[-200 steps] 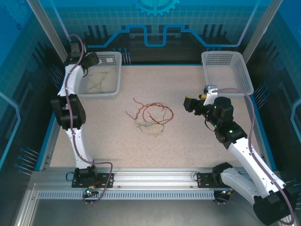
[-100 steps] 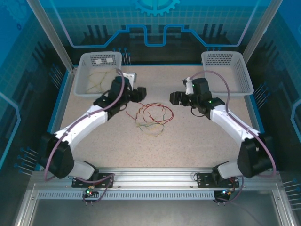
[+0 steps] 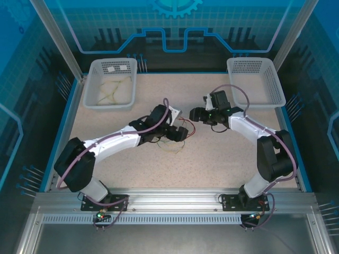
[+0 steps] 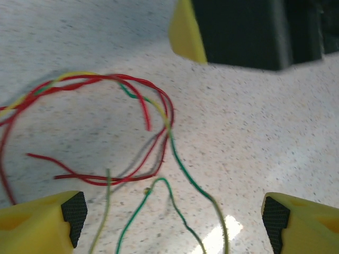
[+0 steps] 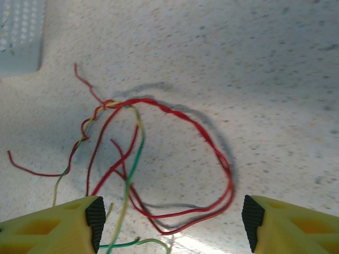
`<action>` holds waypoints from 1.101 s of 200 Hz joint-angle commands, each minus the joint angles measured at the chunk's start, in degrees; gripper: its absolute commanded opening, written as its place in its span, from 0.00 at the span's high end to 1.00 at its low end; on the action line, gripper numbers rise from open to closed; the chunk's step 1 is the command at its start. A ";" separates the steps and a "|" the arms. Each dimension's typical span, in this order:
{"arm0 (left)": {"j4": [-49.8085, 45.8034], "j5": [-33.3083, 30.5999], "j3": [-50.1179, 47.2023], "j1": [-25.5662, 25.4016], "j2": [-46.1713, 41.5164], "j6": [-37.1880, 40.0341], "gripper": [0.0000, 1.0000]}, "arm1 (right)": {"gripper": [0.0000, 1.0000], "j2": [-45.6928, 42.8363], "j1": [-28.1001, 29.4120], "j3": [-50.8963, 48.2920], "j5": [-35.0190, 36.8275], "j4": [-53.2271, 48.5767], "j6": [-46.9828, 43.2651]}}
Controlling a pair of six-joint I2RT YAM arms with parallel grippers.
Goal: Untangle the cables
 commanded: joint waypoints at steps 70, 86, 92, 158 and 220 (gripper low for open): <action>-2.90 -5.66 1.94 2.23 8.66 -3.30 0.72 | 0.32 3.97 0.85 2.00 5.76 -7.35 -0.82; -2.85 -6.61 0.22 4.26 6.51 -4.56 0.75 | 0.33 5.91 2.32 4.23 8.40 -10.79 -2.47; -2.92 -7.49 -0.31 4.57 5.53 -3.96 0.76 | 0.33 6.58 2.79 4.95 9.63 -12.04 -2.85; -6.06 -13.03 -1.71 6.98 1.70 -2.99 0.75 | 0.35 14.51 7.13 11.75 15.91 -16.74 -3.16; -0.20 -19.99 -7.72 6.88 -8.08 -4.76 0.38 | 0.47 19.53 8.21 13.90 17.01 -15.65 -3.04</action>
